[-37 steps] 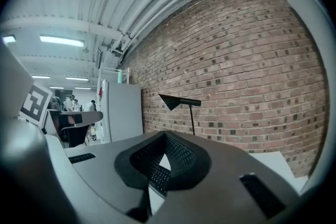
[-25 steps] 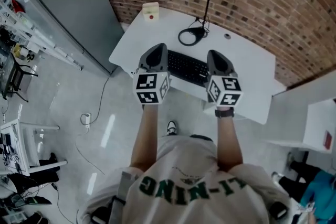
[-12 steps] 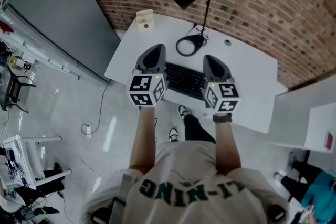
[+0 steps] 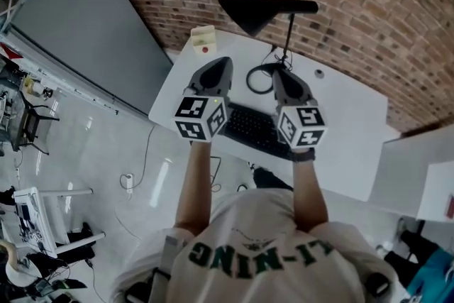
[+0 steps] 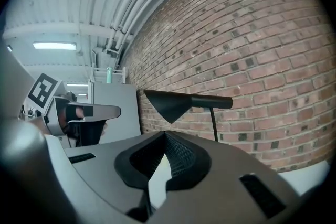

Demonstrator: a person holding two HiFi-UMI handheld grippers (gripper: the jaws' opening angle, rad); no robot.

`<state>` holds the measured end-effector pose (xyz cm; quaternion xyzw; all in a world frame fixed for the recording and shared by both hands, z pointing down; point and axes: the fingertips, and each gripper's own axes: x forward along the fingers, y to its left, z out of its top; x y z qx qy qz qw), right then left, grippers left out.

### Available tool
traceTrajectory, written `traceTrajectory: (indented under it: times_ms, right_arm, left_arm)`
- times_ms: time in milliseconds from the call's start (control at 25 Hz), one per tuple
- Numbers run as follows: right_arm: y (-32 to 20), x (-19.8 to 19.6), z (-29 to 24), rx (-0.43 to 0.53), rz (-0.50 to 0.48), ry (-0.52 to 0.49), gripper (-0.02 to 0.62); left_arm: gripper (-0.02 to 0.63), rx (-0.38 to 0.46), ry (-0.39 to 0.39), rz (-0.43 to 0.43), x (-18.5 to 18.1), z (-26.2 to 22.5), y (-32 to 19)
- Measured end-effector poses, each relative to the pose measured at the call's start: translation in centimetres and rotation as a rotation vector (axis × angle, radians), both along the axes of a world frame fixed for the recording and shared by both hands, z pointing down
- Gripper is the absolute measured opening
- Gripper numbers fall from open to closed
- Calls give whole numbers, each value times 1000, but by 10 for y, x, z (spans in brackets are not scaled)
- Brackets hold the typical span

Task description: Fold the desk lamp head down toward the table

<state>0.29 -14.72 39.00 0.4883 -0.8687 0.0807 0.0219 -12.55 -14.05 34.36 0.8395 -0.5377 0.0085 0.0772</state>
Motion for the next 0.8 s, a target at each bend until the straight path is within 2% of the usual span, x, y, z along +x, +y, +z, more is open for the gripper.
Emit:
traceTrajectory:
  times_ms: [280,800]
  right_arm:
    - [-31,1,-4,5,-11,-8,-2]
    - [-64,8,2,-53,15,-13,-2]
  left_arm:
    - [45,-25,-6,42,3,0,-30]
    - [157,-35,-2,134,17,-13,-63]
